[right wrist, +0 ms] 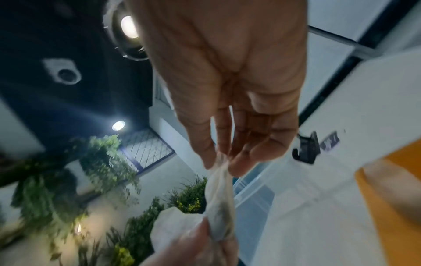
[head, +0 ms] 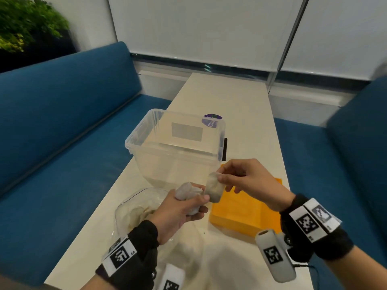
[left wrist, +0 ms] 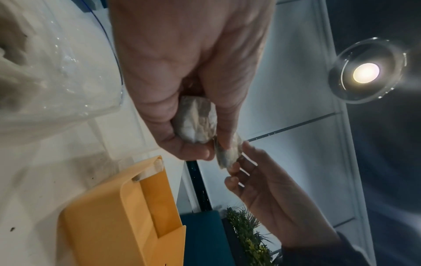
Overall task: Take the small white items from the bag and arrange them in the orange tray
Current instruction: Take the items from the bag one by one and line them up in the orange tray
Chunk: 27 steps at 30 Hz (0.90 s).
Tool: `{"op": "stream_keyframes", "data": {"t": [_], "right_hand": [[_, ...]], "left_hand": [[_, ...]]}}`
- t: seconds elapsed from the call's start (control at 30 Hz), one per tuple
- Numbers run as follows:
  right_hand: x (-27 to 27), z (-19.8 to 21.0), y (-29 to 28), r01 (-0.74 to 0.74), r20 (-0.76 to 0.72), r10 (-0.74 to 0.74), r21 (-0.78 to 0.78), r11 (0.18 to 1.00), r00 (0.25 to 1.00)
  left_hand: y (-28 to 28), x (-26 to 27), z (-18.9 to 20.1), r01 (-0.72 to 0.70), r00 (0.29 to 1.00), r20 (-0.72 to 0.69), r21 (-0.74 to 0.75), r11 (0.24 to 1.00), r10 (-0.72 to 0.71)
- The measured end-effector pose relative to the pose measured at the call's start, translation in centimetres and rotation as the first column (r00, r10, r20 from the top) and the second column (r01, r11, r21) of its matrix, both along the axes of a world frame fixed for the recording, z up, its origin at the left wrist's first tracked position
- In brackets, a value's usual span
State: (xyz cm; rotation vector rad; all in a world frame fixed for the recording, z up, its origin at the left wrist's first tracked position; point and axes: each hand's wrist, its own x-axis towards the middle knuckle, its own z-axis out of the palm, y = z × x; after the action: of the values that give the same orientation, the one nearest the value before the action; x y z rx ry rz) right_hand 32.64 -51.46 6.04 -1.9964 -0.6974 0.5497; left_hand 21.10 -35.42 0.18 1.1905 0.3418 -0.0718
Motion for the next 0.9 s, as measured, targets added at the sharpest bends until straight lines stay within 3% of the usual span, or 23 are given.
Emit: {"op": "stream_keyframes", "data": {"t": [0.2, 0.3, 0.37, 0.47, 0.67, 0.77, 0.9], "right_hand": [[1.4, 2.1, -1.5, -0.025, 0.327, 0.048, -0.072, 0.997, 0.944], [4.4, 2.2, -2.5, 0.129, 0.452, -0.064, -0.115, 0.985, 0.890], [6.8, 0.8, -2.7, 0.229, 0.497, -0.091, -0.224, 0.947, 0.863], [9.5, -2.6, -2.2, 0.264, 0.482, -0.034, -0.417, 0.870, 0.875], [10.8, -7.5, 0.2, 0.107, 0.355, 0.205, -0.690, 0.716, 0.912], [11.5, -8.8, 1.4, 0.126, 0.349, 0.227, -0.750, 0.649, 0.909], [12.5, -9.8, 2.3, 0.212, 0.414, 0.189, -0.746, 0.631, 0.890]], "left_hand": [[-0.4, 0.2, 0.3, -0.015, 1.000, 0.020, 0.117, 0.993, 0.013], [-0.1, -0.3, 0.1, -0.040, 0.999, 0.005, 0.100, 0.994, 0.040], [0.3, -0.7, -0.2, -0.059, 0.998, -0.009, 0.087, 0.994, 0.060], [0.8, -1.3, -0.8, -0.086, 0.996, -0.027, 0.076, 0.993, 0.088], [2.0, -2.2, -1.7, -0.140, 0.989, -0.050, 0.048, 0.989, 0.142], [2.6, -2.7, -2.1, -0.151, 0.986, -0.062, 0.042, 0.988, 0.153], [3.2, -3.2, -2.6, -0.171, 0.982, -0.073, 0.044, 0.984, 0.174]]}}
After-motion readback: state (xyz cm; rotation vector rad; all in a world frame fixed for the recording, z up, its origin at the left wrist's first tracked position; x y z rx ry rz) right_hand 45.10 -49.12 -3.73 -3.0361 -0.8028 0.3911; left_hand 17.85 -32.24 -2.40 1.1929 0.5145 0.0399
